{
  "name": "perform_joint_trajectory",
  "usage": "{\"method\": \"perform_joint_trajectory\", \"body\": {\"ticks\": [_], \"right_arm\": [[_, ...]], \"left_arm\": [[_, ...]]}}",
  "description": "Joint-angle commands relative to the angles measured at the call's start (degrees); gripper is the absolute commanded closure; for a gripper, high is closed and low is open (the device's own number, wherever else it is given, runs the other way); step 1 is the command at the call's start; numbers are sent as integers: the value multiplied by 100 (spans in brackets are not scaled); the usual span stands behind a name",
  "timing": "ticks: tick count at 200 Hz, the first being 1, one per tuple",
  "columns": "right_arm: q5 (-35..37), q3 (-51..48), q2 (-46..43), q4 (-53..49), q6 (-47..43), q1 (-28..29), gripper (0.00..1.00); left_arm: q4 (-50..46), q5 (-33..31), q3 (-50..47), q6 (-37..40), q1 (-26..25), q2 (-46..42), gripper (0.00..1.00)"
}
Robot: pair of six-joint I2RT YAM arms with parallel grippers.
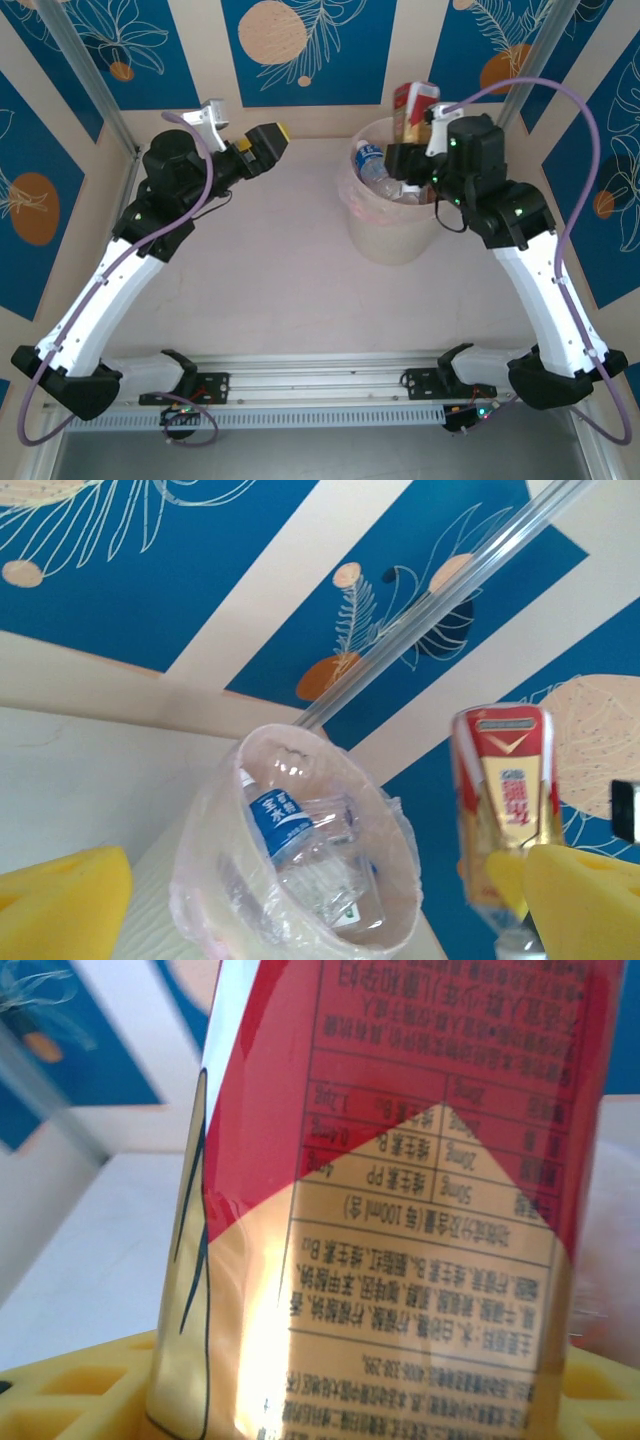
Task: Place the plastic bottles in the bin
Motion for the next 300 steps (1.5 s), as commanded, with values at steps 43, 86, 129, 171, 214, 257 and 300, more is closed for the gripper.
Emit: {"method": "perform_joint_trajectory", "body": {"ticks": [43, 86, 129, 171, 214, 257, 300], "right_arm": [[719, -318, 300, 75, -795, -741, 52], [879, -485, 578, 360, -1011, -1018, 52], [780, -559, 885, 289, -922, -1185, 52], [764, -627, 1097, 32, -793, -1273, 51], [703, -811, 976, -331, -498, -1286, 50], [769, -1037, 927, -540, -369, -1312, 44], [585, -883, 779, -658, -335, -1309, 20]], "left_arm": [[-329, 112, -290, 96, 160, 211, 1], [-302, 161, -356, 71, 195, 259, 1], [-313, 150, -413, 62, 246, 231, 1], [-318, 178, -437, 50, 283, 243, 1], [-279, 183, -481, 19, 303, 236, 1], [-265, 205, -485, -16, 310, 246, 0], [-240, 213, -439, -20, 310, 305, 1]]}}
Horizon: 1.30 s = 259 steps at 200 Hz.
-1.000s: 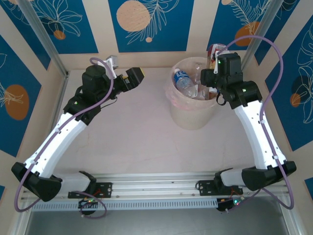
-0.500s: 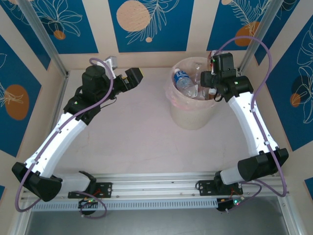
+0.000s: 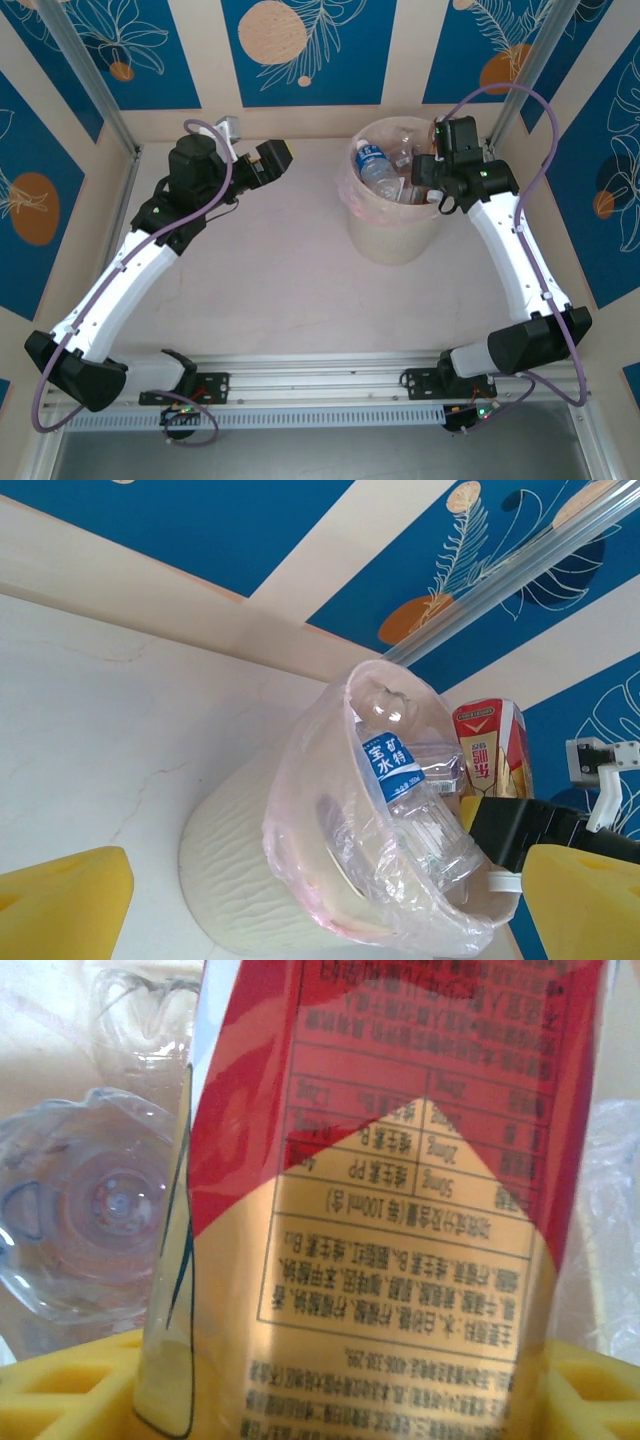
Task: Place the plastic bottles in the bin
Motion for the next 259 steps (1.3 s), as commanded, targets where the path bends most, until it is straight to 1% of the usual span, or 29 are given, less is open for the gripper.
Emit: {"method": "perform_joint_trajectory", "body": {"ticks": [1, 13, 28, 74, 94, 119, 136, 157, 194, 206, 232, 243, 259], "right_arm": [[-131, 38, -170, -430, 11, -14, 19], [-156, 123, -171, -435, -16, -8, 14], [-125, 269, -138, -469, -44, -2, 10], [-108, 795, -102, -466, -123, 41, 10], [49, 953, -96, -344, -132, 70, 16], [380, 879, -136, 88, -123, 79, 28], [441, 819, -66, 319, -133, 18, 30], [416, 850, 135, 404, -113, -99, 30], [85, 1066, 558, 378, -114, -348, 30], [-120, 1119, 661, 364, -94, -429, 35], [-488, 1114, 820, 271, -41, -551, 49], [-655, 1097, 878, 161, 4, -573, 52], [-748, 1030, 926, 9, 42, -574, 55]], "left_arm": [[108, 128, 9, -14, 78, 45, 1], [131, 154, 22, -31, 82, 72, 1], [141, 172, 26, -51, 82, 98, 1], [156, 232, 52, -86, 82, 172, 1], [167, 234, 53, -86, 82, 183, 0], [164, 251, 45, -95, 82, 199, 0], [169, 251, 35, -95, 79, 200, 0], [169, 260, 9, -90, 82, 171, 1], [154, 243, -35, -83, 82, 135, 0], [159, 238, -51, -86, 82, 138, 1], [174, 226, -78, -89, 82, 126, 1], [178, 225, -79, -95, 82, 135, 0], [186, 225, -79, -93, 82, 141, 0]]}}
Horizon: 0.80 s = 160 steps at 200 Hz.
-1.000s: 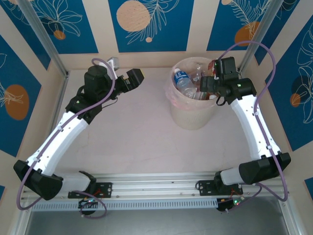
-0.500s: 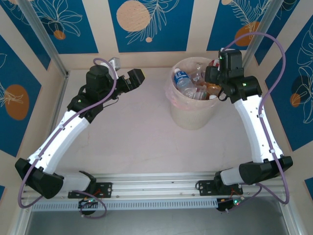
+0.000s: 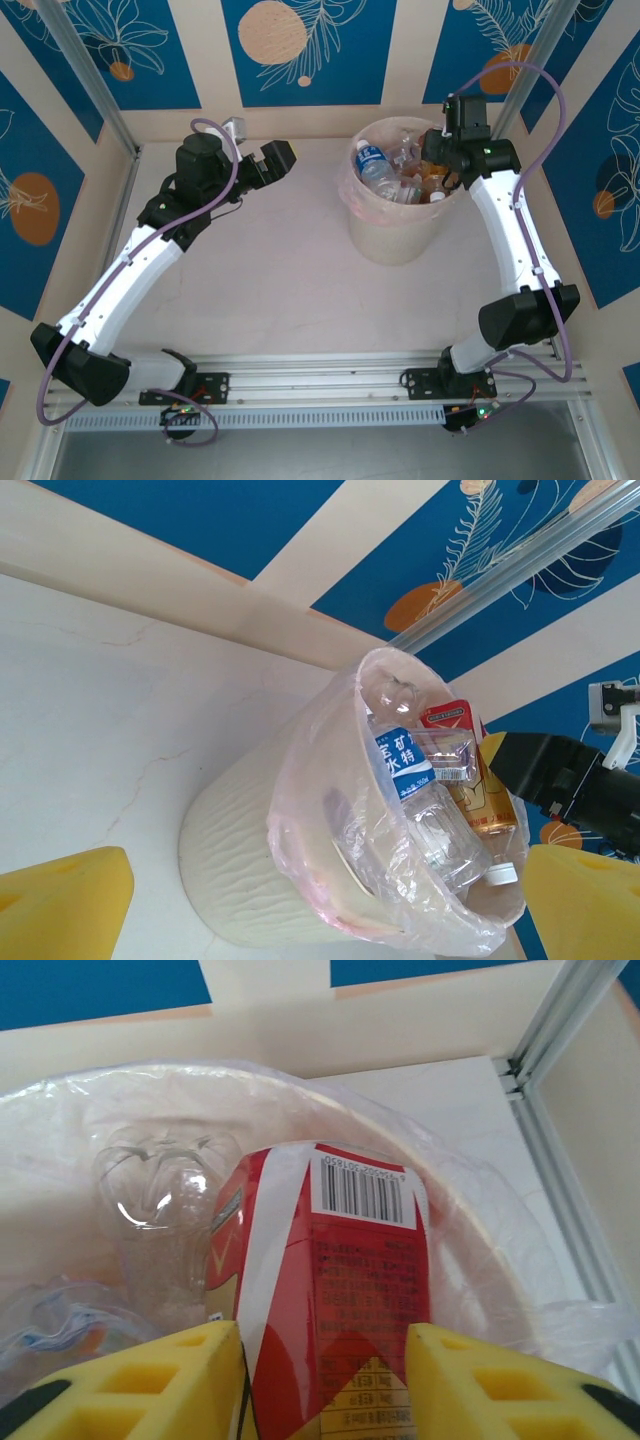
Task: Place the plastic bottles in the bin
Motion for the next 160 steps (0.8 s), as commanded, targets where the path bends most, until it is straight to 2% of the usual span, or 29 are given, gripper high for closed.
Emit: {"method": "perform_joint_trajectory", "body": {"ticks": [1, 44, 85, 121, 160], "right_arm": [[-303, 79, 122, -312, 77, -82, 55], [-323, -174, 74, -628, 202, -83, 56], [-34, -225, 142, -779, 202, -72, 56], [-41, 302, 92, -796, 82, 34, 54], [-129, 968, 18, -717, 13, 182, 44]], "left_arm": [[161, 111, -77, -37, 67, -42, 0], [153, 111, -75, -29, 65, -8, 1], [143, 76, -86, -21, 67, -17, 1], [34, -32, -16, 67, 76, -22, 1], [-244, -365, 22, 270, 126, -47, 0]]}}
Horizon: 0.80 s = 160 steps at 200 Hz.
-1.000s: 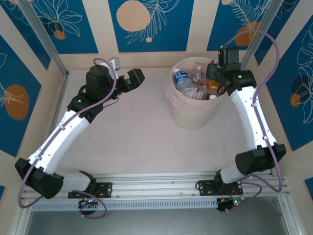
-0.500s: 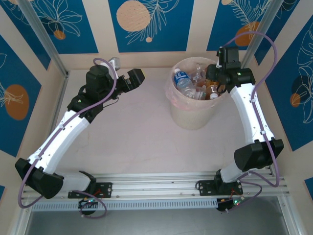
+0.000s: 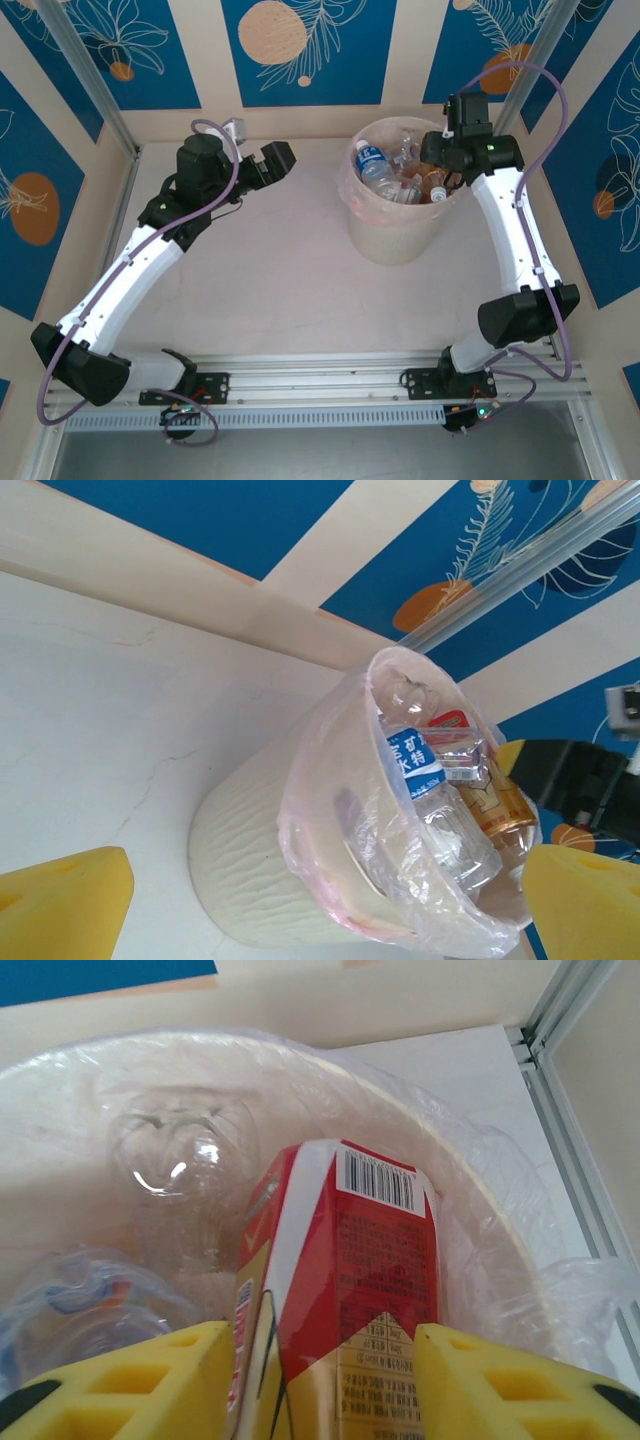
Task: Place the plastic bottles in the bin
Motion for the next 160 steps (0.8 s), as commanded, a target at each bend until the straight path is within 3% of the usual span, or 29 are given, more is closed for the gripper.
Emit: {"method": "perform_joint_trajectory", "body": {"ticks": [1, 41, 92, 160], "right_arm": [[-14, 516, -63, -116, -114, 108, 44], [263, 304, -597, 22, 4, 394, 35], [967, -1879, -2631, 310, 850, 563, 32], [2055, -3963, -4599, -682, 2258, 673, 23]], "left_arm": [[-193, -259, 54, 209, 119, -49, 1], [-389, -697, -174, 525, 216, -307, 0], [-943, -1824, -811, 1152, 407, -1138, 0], [-1511, -3316, -1938, 1925, 663, -2333, 0]]}}
